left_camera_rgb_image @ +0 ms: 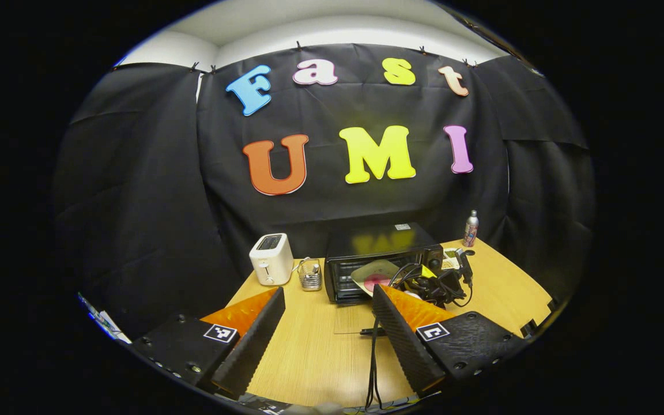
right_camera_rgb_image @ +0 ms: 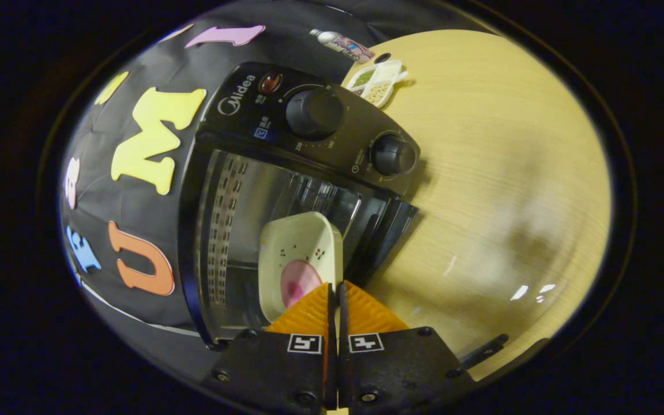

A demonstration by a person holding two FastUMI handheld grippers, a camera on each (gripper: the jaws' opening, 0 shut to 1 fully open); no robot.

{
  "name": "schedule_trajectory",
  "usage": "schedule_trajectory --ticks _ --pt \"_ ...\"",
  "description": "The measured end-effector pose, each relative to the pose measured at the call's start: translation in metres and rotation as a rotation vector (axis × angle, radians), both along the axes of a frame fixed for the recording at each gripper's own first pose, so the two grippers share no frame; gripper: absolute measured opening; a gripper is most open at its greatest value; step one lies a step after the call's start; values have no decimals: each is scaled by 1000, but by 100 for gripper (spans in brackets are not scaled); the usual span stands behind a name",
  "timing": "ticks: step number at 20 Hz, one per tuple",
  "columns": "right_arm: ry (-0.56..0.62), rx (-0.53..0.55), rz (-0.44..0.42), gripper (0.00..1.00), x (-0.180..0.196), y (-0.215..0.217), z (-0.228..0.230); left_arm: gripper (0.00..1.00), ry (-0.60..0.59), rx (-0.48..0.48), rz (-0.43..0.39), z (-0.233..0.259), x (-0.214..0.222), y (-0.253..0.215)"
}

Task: Open the electric oven with the left hand, put the food in, and close the electric oven.

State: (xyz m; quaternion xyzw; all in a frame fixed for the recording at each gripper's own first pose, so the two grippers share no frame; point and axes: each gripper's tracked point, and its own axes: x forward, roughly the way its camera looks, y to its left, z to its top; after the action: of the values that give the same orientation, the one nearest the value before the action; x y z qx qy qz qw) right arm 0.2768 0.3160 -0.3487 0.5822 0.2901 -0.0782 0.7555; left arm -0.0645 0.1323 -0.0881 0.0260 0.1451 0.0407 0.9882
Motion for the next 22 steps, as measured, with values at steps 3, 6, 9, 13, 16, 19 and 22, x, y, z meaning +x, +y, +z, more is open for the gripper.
schedule_trajectory --ticks 3,6,9,13,16,19,22 --pt "-26 -12 -2 5 12 -8 -1 97 9 -11 19 -3 4 0" --pt "-98 -19 40 10 22 -10 12 97 10 -20 22 -5 9 -5" --pt "-155 -30 89 19 17 -11 30 97 1 -29 19 -3 11 -11" --pt "-190 -141 206 63 -11 -17 51 97 -21 -31 10 4 13 -17" --pt "-231 -260 293 83 -41 -31 74 97 -50 -55 5 10 15 -21" --pt "-274 -403 379 92 -75 -53 101 97 -77 -65 -5 15 11 -25" --pt "-317 -538 408 94 -110 -86 135 97 -96 -77 -19 16 11 -30"
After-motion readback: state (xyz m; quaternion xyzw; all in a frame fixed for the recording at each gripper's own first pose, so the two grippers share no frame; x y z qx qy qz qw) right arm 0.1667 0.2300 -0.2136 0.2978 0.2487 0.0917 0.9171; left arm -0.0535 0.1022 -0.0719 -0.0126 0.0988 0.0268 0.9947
